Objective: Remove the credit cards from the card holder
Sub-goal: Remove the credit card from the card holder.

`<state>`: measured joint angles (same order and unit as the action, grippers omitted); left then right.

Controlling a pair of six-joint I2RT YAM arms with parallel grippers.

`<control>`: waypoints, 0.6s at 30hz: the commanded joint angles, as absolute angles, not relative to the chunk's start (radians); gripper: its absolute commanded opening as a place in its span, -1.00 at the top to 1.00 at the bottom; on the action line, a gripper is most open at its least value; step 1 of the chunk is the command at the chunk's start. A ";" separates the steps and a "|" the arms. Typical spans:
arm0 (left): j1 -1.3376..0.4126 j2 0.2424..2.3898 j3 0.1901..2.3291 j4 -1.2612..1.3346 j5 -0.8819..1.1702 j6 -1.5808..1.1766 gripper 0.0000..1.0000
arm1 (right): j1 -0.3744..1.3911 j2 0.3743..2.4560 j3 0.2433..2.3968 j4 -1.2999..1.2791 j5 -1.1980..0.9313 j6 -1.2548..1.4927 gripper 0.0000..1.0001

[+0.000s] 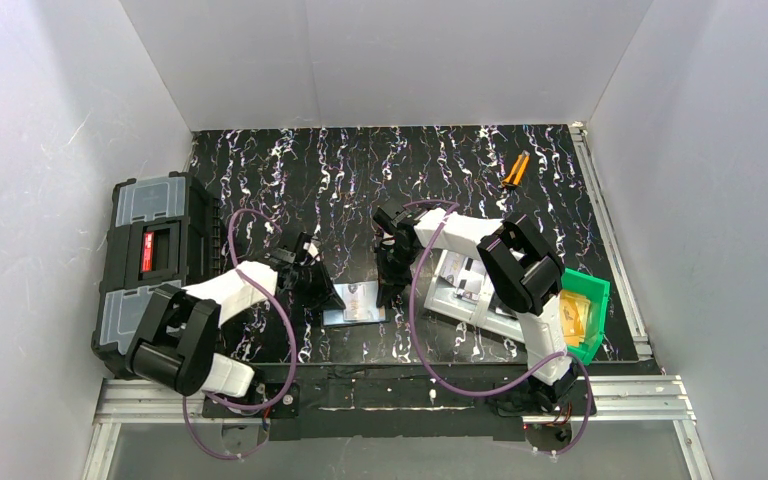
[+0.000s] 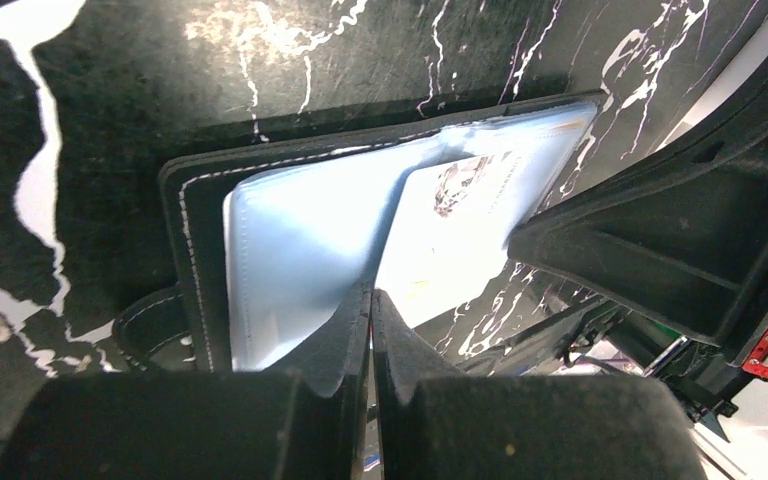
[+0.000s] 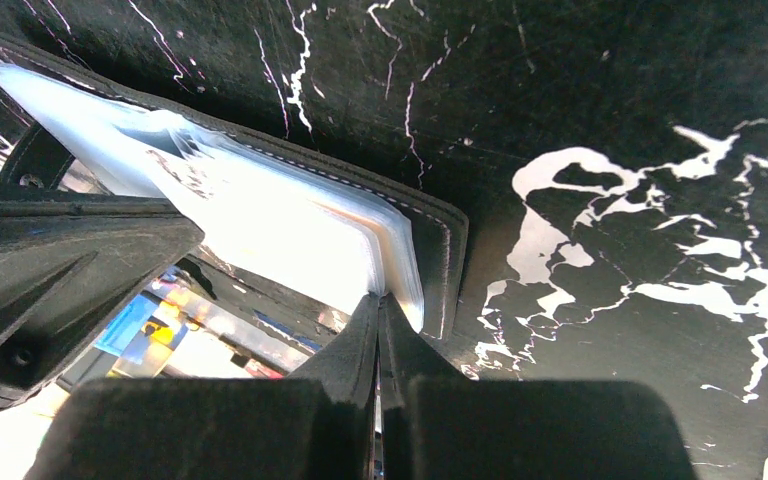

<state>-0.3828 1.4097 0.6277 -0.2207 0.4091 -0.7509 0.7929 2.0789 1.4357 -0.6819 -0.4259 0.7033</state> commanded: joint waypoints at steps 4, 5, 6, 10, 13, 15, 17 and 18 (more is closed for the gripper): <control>-0.357 1.346 0.651 -0.355 0.368 -0.714 1.00 | 0.789 2.150 1.385 -0.665 -0.258 0.673 0.97; -0.356 1.338 0.662 -0.389 0.344 -0.716 1.00 | 0.789 2.148 1.386 -0.665 -0.259 0.673 0.97; -0.356 1.331 0.680 -0.440 0.306 -0.713 1.00 | 0.788 2.144 1.388 -0.666 -0.258 0.671 0.97; -0.353 1.258 0.719 -0.533 0.258 -0.700 1.00 | 0.786 2.107 1.434 -0.684 -0.252 0.651 0.97; -0.351 1.244 0.742 -0.541 0.283 -0.686 1.00 | 0.785 2.069 1.454 -0.686 -0.266 0.642 0.94; -0.351 1.234 0.748 -0.511 0.340 -0.701 1.00 | 0.784 1.997 1.476 -0.678 -0.295 0.642 0.35; -0.347 1.228 0.757 -0.483 0.385 -0.721 1.00 | 0.777 1.915 1.496 -0.662 -0.323 0.643 -0.14; -0.343 1.227 0.758 -0.474 0.400 -0.729 1.00 | 0.775 1.903 1.495 -0.651 -0.334 0.642 -0.24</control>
